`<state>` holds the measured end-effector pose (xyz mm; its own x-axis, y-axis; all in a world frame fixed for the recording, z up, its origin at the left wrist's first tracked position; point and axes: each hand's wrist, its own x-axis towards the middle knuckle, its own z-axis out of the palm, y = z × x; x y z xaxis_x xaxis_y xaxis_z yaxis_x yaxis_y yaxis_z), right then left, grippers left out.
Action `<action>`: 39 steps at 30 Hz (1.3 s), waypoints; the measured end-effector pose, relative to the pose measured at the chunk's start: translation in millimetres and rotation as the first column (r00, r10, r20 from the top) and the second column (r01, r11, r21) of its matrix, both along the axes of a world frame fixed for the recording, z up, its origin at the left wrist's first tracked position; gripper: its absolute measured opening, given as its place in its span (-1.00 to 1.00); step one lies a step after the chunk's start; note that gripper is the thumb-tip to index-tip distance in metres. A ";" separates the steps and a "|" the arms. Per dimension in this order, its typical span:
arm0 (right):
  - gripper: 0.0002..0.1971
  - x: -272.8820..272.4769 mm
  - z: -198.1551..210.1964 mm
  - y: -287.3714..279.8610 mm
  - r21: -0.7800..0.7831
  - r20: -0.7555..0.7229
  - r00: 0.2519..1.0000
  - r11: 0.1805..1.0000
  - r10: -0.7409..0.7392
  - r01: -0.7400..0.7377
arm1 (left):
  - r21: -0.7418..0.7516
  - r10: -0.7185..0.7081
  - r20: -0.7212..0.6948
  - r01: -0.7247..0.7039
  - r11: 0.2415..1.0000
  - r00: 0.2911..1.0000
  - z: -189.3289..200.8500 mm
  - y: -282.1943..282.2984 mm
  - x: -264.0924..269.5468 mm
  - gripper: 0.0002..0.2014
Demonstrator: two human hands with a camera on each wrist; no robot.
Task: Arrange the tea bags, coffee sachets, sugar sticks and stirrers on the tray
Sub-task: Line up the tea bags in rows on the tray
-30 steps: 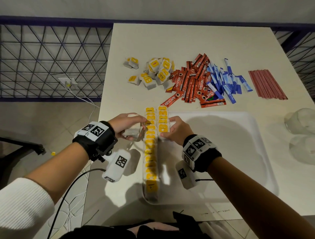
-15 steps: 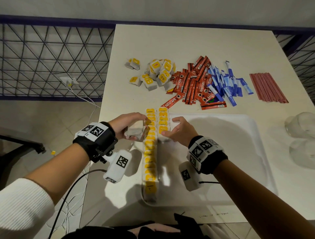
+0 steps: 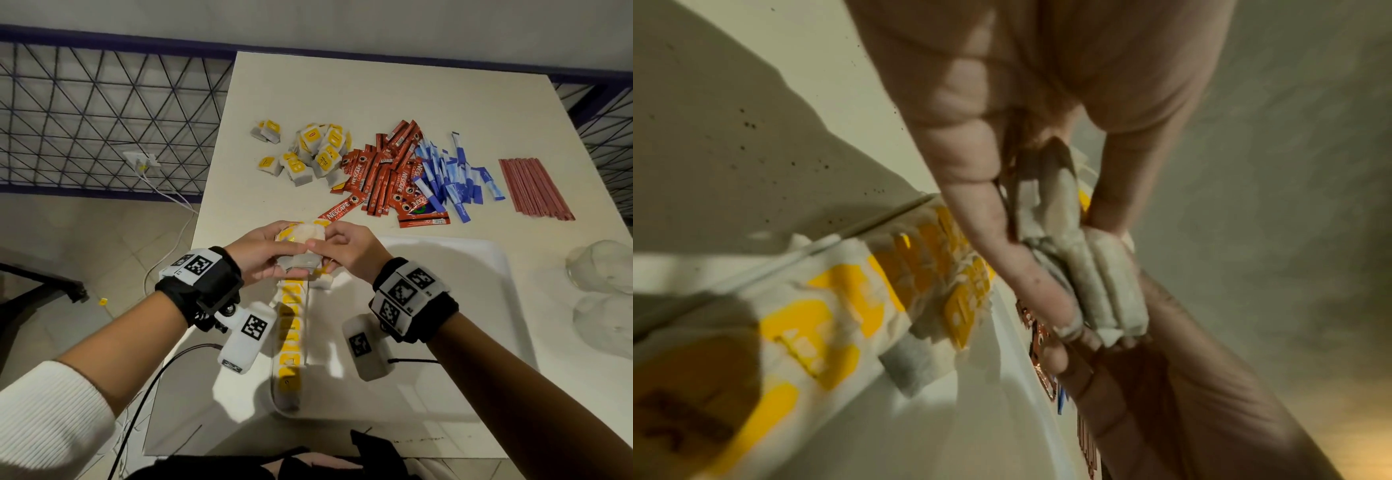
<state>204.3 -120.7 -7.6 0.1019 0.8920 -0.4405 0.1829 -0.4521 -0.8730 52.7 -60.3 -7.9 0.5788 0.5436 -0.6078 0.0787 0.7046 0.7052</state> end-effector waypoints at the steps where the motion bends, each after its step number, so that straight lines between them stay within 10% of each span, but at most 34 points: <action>1: -0.84 0.5 0.0 0.8 -0.004 -0.024 1.000 1.000 -0.008 0.008 | 0.000 0.013 -0.002 -0.013 1.000 1.000 0.7 -0.9 0.6 -0.78; 13: -0.80 2.5 17.8 12.6 -0.029 -0.208 0.945 0.968 -0.252 0.251 | -0.094 0.209 -0.066 -0.214 0.972 0.976 -1.1 7.0 -12.5 -0.96; 39: -0.77 -3.0 -4.8 -26.0 0.104 0.008 0.985 0.980 -0.174 0.172 | 0.364 -0.185 -0.346 0.314 0.877 0.920 -21.0 -1.0 -2.3 -0.72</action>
